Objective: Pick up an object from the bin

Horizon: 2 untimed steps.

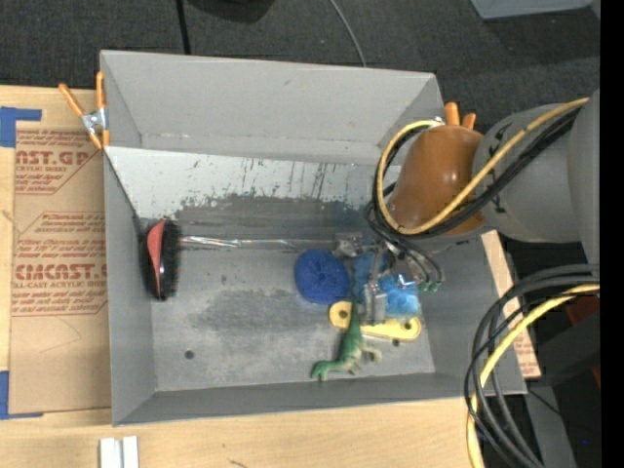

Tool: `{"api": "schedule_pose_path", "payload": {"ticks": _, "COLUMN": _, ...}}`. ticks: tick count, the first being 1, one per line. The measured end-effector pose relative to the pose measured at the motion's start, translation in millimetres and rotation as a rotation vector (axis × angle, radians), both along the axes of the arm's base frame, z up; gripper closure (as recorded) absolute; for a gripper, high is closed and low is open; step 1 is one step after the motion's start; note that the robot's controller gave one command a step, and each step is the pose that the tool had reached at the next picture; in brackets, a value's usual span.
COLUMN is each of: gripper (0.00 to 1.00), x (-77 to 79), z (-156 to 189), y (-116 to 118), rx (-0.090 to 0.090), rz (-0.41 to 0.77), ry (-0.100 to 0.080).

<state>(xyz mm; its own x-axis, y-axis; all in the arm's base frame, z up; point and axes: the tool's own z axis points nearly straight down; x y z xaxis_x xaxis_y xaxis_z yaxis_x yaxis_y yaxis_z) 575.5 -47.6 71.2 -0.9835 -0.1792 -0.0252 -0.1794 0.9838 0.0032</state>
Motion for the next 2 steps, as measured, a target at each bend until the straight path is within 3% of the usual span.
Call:
{"api": "schedule_pose_path", "payload": {"ticks": 1, "gripper": 1.00, "x": 14.3, "z": 1.9, "y": 19.4, "rx": 0.000, "rz": -0.100, "ry": 0.003}}
{"api": "schedule_pose_path", "payload": {"ticks": 2, "gripper": 1.00, "x": 14.3, "z": 1.9, "y": 19.4, "rx": 0.000, "rz": -0.100, "ry": 0.003}}
